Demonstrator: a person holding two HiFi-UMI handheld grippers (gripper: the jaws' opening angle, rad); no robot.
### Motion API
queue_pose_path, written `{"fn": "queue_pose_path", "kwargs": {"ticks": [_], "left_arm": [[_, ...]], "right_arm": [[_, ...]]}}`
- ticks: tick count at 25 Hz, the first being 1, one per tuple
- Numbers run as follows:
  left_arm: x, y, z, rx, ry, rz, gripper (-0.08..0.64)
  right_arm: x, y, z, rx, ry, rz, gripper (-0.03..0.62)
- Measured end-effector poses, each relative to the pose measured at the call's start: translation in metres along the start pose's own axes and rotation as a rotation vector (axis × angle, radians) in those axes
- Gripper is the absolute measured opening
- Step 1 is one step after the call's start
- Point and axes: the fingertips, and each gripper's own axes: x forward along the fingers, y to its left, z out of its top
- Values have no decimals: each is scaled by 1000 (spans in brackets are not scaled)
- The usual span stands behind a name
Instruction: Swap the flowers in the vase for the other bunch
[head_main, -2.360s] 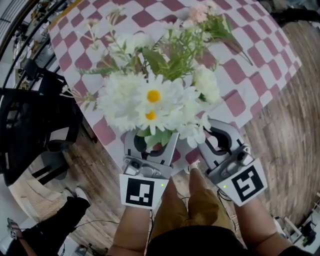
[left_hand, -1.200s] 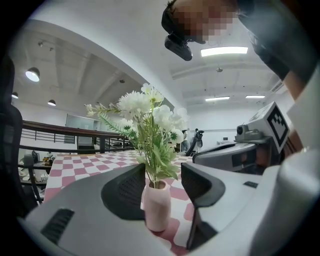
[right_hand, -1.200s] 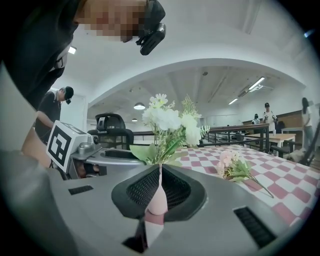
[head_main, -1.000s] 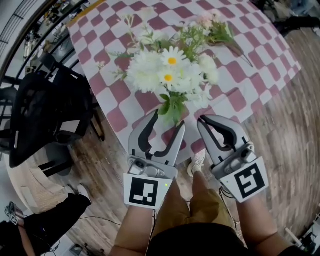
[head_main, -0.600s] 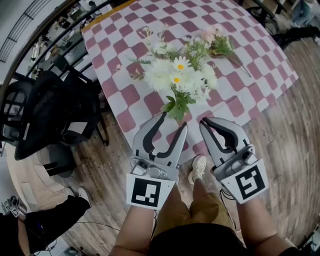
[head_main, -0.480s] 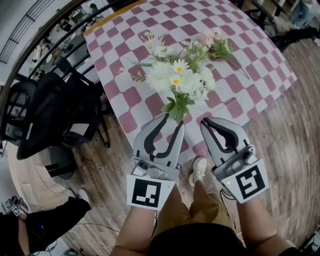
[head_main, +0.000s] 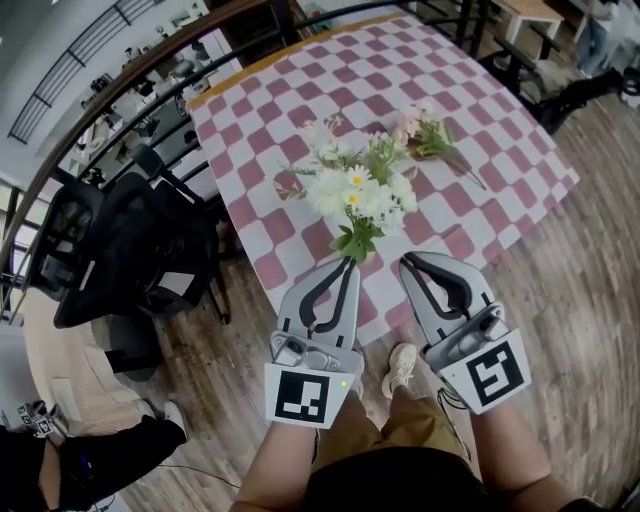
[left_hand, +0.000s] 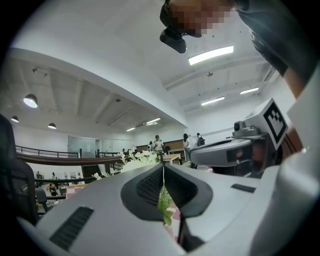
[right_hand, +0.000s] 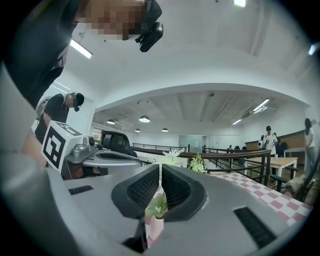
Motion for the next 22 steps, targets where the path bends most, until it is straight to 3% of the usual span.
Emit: {"fn": "queue_pose_path", "kwargs": {"ticks": [7, 17, 22], "left_arm": [[-12, 1, 28, 10, -31, 18, 8], [-12, 1, 70, 10, -98, -33, 8], [-9, 0, 92, 46, -139, -61, 8]], "right_arm": [[-6, 7, 29, -26, -36, 1, 41], [-7, 7, 65, -103, -74, 6, 41], [-4, 7, 86, -138, -106, 6, 41]]}}
